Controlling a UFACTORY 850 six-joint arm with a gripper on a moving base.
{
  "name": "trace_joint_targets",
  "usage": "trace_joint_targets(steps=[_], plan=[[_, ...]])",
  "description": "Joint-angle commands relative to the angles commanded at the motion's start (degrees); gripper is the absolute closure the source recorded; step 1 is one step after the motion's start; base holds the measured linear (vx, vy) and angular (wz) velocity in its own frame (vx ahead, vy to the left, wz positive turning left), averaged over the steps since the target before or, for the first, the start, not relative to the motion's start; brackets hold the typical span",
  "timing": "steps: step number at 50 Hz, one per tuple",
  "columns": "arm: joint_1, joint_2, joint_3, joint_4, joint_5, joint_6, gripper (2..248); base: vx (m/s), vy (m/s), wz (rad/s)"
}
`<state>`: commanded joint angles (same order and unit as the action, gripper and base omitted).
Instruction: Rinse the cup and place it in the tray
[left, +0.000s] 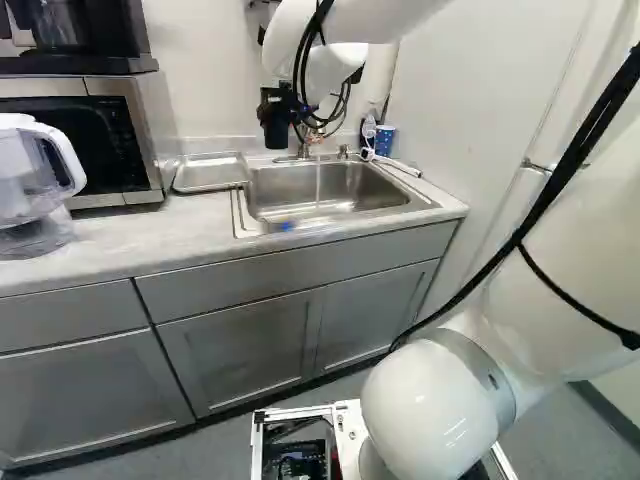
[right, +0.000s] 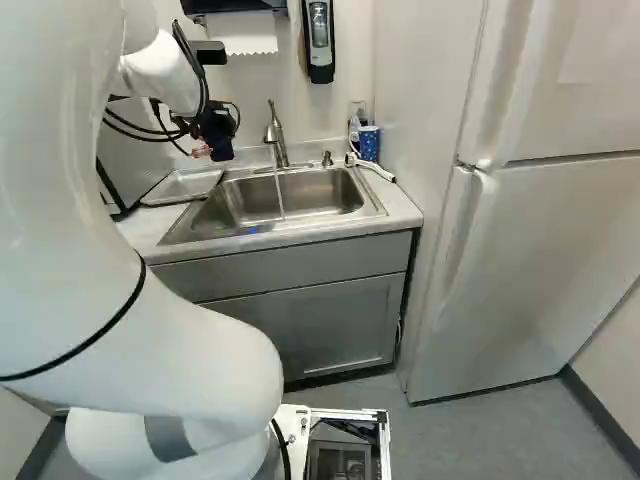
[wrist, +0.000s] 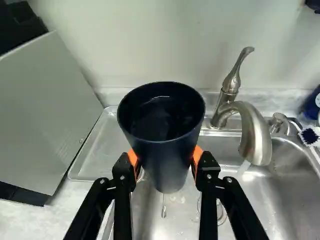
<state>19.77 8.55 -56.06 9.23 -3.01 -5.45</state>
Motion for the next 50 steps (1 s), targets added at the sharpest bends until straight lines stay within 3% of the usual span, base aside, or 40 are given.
trace_joint_targets(steps=[17,50], plan=[[0.0,0.0,0.0,0.0,0.0,1.0,129,0.0,0.0,0.0],[0.0,0.0,0.0,0.0,0.0,19.9,129,0.0,0.0,0.0]])
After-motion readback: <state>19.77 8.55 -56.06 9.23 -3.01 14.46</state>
